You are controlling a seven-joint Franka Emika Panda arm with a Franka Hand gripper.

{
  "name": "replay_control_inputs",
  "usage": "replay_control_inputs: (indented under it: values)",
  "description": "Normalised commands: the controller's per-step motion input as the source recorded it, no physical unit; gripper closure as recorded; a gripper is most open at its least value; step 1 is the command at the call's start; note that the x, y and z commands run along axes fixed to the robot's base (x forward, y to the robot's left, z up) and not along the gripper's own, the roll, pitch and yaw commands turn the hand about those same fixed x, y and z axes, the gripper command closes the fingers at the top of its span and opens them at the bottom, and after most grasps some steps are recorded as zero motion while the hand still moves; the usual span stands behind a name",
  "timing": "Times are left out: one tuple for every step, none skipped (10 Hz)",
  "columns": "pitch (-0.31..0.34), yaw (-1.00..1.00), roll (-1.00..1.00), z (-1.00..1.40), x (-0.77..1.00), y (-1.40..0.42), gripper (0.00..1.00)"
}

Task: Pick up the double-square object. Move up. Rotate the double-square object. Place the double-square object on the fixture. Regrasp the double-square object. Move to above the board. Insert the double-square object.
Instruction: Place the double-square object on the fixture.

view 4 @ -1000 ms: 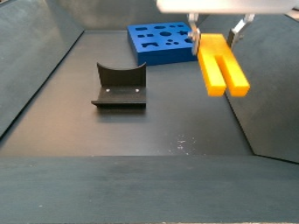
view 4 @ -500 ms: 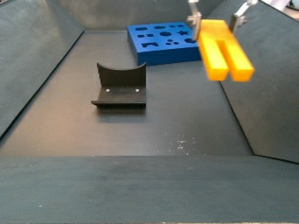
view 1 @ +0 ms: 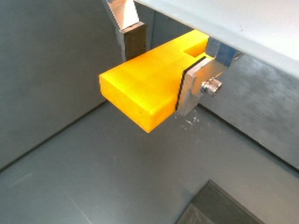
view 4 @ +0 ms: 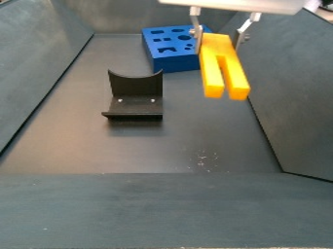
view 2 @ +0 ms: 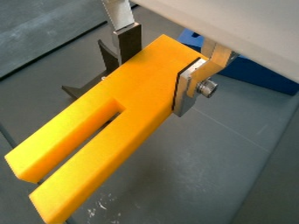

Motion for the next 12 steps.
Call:
replay_control_inputs:
  values:
    - [-0.015, 0.02, -0.07, -0.16, 1.00, -0.05, 1.00]
    - [-0.009, 0.02, -0.08, -0.15, 1.00, -0.05, 1.00]
    - [-0.007, 0.02, -0.08, -0.13, 1.00, -0.04, 1.00]
    - [-0.008, 0.02, -0.08, -0.12, 1.00, -0.03, 1.00]
    - [-0.007, 0.02, -0.08, -0.11, 1.00, -0.02, 1.00]
    - [-0.006, 0.02, -0.08, -0.10, 1.00, -0.02, 1.00]
    - [-0.002, 0.01, -0.08, -0.09, 1.00, -0.01, 1.00]
    - [0.004, 0.01, -0.08, -0.09, 1.00, -0.01, 1.00]
    - [0.085, 0.06, -1.00, 0.35, 1.00, -0.80, 1.00]
    - [0.092, 0.05, -1.00, 0.38, 1.00, -0.80, 1.00]
    - [0.105, 0.04, -1.00, 0.34, 1.00, -0.69, 1.00]
    - [0.107, 0.04, -1.00, 0.27, 1.00, -0.55, 1.00]
